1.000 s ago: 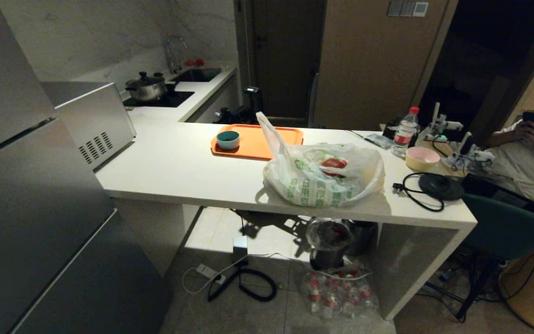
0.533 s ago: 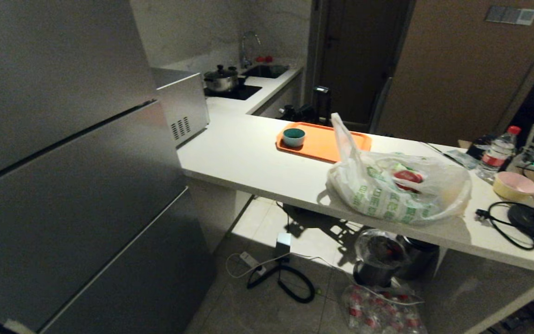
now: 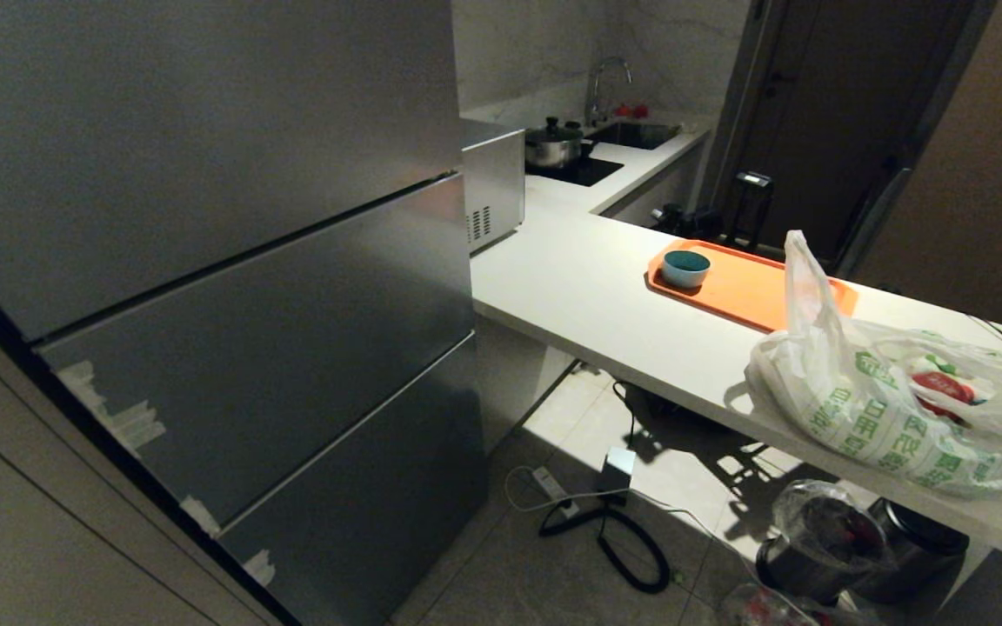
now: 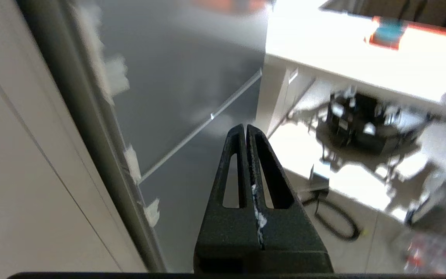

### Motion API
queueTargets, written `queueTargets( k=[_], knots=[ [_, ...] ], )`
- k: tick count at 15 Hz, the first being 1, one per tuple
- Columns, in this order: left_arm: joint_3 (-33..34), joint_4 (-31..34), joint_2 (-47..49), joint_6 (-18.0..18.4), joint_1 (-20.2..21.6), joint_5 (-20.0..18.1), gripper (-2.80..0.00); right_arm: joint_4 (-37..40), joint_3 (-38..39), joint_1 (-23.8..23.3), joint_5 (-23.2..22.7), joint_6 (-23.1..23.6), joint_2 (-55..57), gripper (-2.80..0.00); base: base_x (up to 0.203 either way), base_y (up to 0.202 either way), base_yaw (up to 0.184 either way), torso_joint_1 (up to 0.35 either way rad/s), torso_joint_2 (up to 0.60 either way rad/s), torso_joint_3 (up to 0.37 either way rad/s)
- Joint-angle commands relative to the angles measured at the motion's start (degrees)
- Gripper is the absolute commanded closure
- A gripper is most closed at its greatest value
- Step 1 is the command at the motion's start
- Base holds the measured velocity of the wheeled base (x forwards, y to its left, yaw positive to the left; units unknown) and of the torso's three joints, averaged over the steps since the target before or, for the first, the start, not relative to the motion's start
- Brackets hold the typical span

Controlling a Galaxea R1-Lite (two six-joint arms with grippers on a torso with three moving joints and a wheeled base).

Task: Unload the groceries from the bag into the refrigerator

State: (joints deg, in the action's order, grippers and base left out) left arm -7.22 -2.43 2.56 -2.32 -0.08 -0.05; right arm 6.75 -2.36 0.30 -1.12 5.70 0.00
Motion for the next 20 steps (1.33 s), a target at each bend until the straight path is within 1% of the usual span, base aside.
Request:
queueTargets(
  k=[1,3,5,8,10,11,12,16,17,18,20],
  knots=[
    [-6.18,-1.04,10.20,-1.68,-0.11,0.51,0.00,0.01,-0.01,0.05,-0.02,0.01,0.00,0.00,0.000,0.000,0.000,0.000,0.00,0.000],
    [-11.48,-4.17,20.34,-2.66,-0.10,2.84,0.00,0.01,-0.01,0.05,-0.02,-0.26,0.00,0.00,0.000,0.000,0.000,0.000,0.00,0.000],
    [-15.94,-9.19,30.55,-3.17,-0.08,4.60,0.00,0.01,-0.08,0.05,0.08,-1.52,0.05,0.00,0.000,0.000,0.000,0.000,0.00,0.000],
    [-20.54,-17.97,45.10,-4.72,0.20,5.82,0.00,0.01,-0.10,0.05,0.07,-1.66,0.00,0.00,0.000,0.000,0.000,0.000,0.00,0.000],
    [-23.24,-24.30,52.70,-5.43,1.06,6.21,0.00,0.01,-0.10,0.05,0.07,-1.75,0.07,0.00,0.000,0.000,0.000,0.000,0.00,0.000],
    [-24.79,-26.75,55.26,-5.56,2.14,6.33,0.00,0.01,-0.10,0.05,0.15,-1.88,0.06,0.00,0.000,0.000,0.000,0.000,0.00,0.000],
    [-26.90,-28.29,56.85,-5.61,4.49,6.41,0.00,0.01,-0.10,0.05,0.12,-2.23,0.06,0.00,0.000,0.000,0.000,0.000,0.00,0.000],
    [-30.39,-29.15,58.55,-4.37,12.47,5.93,0.00,0.01,-0.10,0.05,0.07,-2.54,0.01,0.00,0.000,0.000,0.000,0.000,0.00,0.000],
    [-30.97,-29.13,58.71,-4.30,13.75,4.77,0.00,0.01,-0.10,0.05,0.07,-2.54,0.08,0.00,0.000,0.000,0.000,0.000,0.00,0.000],
    [-31.20,-29.12,59.53,-4.28,14.05,3.93,0.00,0.01,-0.10,0.05,0.07,-2.54,0.08,0.00,0.000,0.000,0.000,0.000,0.00,0.000],
    [-32.32,-29.22,62.14,-4.32,14.64,3.68,0.00,0.01,-0.10,0.05,0.15,-2.54,0.00,0.00,0.000,0.000,0.000,0.000,0.00,0.000]
  ],
)
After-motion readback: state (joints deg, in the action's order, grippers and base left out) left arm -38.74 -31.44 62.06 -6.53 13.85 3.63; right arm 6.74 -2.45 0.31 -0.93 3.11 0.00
